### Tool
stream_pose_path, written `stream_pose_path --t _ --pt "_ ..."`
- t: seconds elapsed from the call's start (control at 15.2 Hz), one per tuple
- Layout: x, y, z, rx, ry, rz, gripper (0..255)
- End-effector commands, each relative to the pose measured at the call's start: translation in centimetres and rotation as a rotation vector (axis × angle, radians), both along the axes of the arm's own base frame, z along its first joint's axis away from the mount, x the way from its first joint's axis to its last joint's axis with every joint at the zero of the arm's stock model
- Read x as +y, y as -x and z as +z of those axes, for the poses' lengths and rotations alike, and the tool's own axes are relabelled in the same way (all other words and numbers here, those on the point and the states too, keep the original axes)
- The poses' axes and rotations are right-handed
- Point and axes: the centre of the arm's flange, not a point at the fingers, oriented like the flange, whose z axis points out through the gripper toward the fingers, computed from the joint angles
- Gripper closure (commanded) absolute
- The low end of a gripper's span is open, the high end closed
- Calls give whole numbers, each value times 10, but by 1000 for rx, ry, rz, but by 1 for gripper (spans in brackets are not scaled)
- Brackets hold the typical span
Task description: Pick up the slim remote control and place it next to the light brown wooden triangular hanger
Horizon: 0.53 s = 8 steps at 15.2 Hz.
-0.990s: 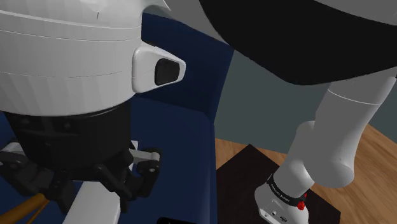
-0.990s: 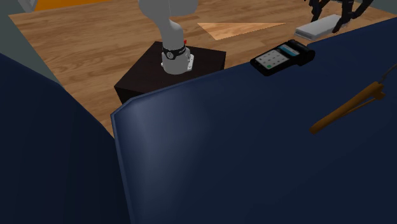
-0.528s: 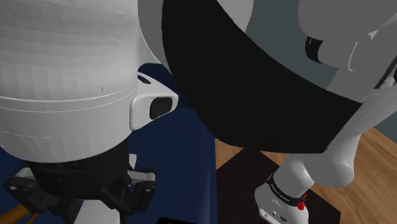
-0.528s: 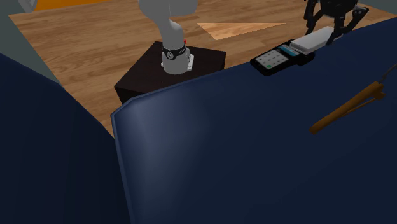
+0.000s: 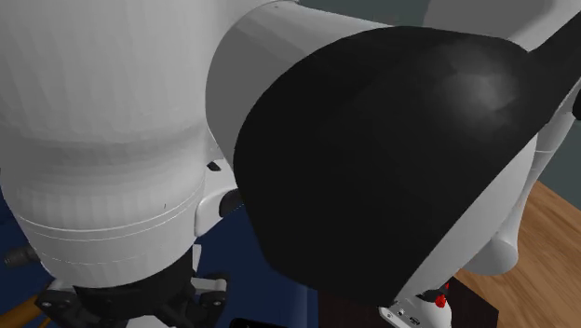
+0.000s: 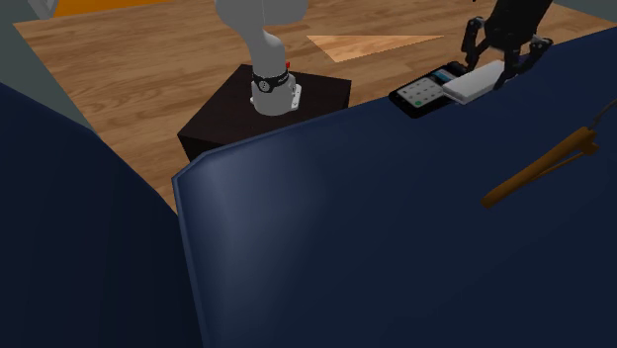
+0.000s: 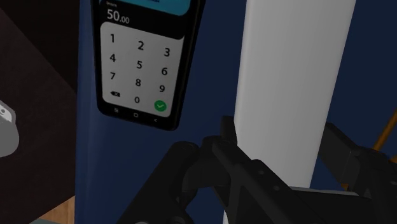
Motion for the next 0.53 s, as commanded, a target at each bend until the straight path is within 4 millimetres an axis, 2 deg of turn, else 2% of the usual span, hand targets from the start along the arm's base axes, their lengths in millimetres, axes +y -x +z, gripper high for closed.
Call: stream_pose_path --t 0.0,0.46 --pt "1 0 -12 0 -1 0 255" --pt "1 0 -49 0 -1 0 255"
